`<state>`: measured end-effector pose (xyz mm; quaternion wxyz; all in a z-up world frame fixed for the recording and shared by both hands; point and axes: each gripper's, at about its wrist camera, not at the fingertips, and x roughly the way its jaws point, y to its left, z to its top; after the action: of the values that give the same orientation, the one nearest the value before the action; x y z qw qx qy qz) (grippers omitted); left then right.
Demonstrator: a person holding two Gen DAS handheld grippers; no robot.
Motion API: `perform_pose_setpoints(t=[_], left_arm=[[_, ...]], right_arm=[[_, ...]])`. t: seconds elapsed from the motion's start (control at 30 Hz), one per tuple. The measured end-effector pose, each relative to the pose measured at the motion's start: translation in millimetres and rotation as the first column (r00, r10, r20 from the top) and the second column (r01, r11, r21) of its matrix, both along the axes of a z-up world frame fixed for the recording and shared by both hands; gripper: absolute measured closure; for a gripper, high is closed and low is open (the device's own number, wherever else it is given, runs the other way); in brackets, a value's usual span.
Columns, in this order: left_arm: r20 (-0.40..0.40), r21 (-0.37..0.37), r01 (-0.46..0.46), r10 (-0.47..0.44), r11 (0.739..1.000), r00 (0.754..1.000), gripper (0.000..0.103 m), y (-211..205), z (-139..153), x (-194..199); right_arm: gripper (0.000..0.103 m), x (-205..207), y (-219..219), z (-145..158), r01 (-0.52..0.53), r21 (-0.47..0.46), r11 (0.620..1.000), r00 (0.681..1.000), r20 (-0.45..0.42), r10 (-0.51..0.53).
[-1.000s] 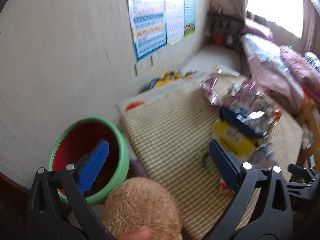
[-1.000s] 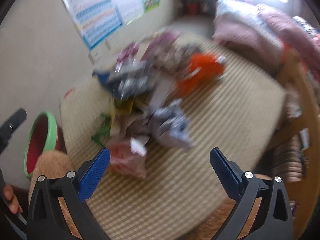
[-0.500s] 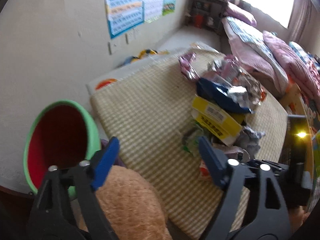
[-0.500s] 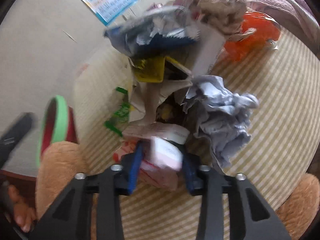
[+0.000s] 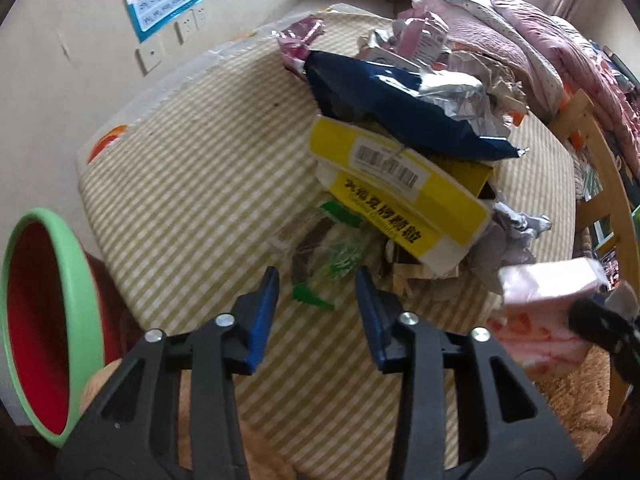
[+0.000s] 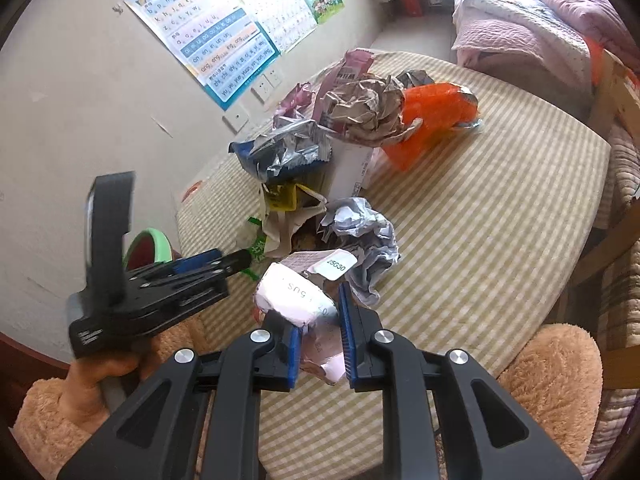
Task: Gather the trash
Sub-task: 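Grasp the green-and-clear wrapper with the left gripper while the right grasps the pink wrapper, then carry both wrappers to the red bucket and open both grippers over it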
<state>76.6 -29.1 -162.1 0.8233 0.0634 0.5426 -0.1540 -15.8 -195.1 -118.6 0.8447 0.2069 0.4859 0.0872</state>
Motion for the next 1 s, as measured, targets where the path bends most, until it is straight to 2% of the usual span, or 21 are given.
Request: perform_pose_setpoints(t=[0.07,0.13,0.2,0.33,0.57,0.67,0.73,0.87,1.0], left_arm=[[0.001,-0.002,0.021,-0.021,1.000,1.000,0.071,-4.1,-2.3,2.0],[-0.006,-0.015,0.042,-0.042,0.999,0.999,0.082,-5.4,-4.0,4.4],[-0.021,-0.047,0.049,-0.050,0.998,0.999,0.103,-4.4,-6.9,5.9],[-0.015,-0.105,0.002,-0.004,0.995,1.000,0.103,10.0,2.1,-1.4],[0.098,-0.230,-0.087,0.112,0.969,0.989,0.103,62.3,61.1,-31.2],[0.138,-0.253,-0.117,0.155,0.960,0.978,0.103,82.8,79.6,-37.6],[0.160,-0.268,-0.153,0.201,0.951,0.966,0.103,103.4,90.2,-41.3],[0.181,-0.237,-0.256,0.302,0.937,0.936,0.103,147.1,93.4,-42.1],[0.177,-0.211,-0.419,0.456,0.883,0.872,0.103,208.6,87.4,-48.5]], right_arm=[[0.087,1.2,4.2,-1.9,-0.004,0.001,1.000,1.000,0.005,0.004],[0.087,4.2,6.8,-4.8,-0.005,0.004,1.000,1.000,0.008,0.005],[0.087,3.1,6.4,-5.0,-0.002,0.006,1.000,1.000,0.005,0.002],[0.087,2.0,6.0,3.8,0.005,0.012,1.000,1.000,0.020,-0.005],[0.087,3.8,25.3,34.9,-0.037,0.010,0.999,0.996,0.087,0.036],[0.087,8.6,38.7,47.4,-0.059,-0.001,0.998,0.992,0.110,0.058],[0.087,14.8,49.8,53.9,-0.076,-0.003,0.997,0.990,0.116,0.076],[0.087,32.6,86.8,65.8,-0.147,-0.016,0.989,0.979,0.139,0.148],[0.087,53.4,141.6,70.7,-0.250,-0.005,0.968,0.957,0.151,0.248]])
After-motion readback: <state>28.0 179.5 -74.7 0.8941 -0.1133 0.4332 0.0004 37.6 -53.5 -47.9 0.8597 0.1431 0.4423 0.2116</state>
